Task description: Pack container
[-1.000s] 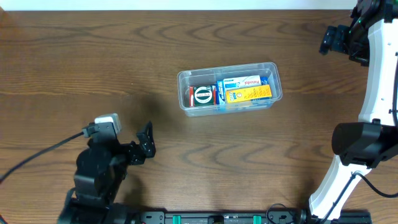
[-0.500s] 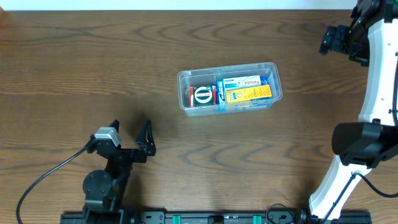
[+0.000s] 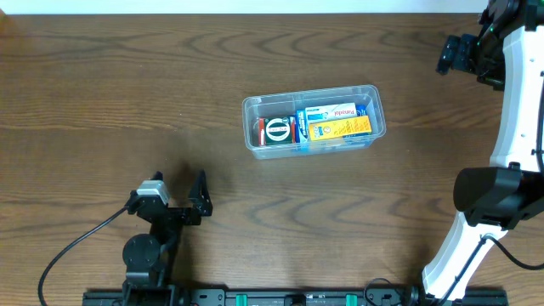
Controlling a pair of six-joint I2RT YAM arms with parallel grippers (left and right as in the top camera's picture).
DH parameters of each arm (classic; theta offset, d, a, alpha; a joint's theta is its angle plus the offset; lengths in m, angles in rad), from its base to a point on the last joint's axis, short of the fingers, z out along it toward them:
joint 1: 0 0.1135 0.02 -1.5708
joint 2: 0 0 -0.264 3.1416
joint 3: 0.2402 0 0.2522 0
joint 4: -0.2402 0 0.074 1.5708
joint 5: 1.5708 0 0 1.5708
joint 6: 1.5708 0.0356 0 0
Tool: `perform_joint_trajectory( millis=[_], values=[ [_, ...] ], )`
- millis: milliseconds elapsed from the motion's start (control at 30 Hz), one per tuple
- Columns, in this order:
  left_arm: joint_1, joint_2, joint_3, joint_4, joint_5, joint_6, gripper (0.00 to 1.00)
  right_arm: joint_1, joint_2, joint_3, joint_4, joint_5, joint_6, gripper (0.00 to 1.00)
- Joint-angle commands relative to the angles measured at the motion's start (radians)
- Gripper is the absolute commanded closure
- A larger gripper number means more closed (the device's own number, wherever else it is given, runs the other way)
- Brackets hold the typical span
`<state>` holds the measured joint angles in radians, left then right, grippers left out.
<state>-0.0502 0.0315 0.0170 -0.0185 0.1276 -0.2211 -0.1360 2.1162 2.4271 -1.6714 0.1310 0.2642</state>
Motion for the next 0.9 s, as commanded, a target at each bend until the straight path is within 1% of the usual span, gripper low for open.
perform_joint_trajectory(
  millis=[0,867],
  values=[
    [0.007,-0.022,-0.013,-0.044,0.015,0.057,0.02,-0.001,-0.006,0.012,0.000,0.007,0.016,0.01],
    [0.007,-0.026,-0.013,-0.040,0.022,0.048,0.02,-0.001,-0.006,0.012,0.000,0.007,0.016,0.01]
  ],
)
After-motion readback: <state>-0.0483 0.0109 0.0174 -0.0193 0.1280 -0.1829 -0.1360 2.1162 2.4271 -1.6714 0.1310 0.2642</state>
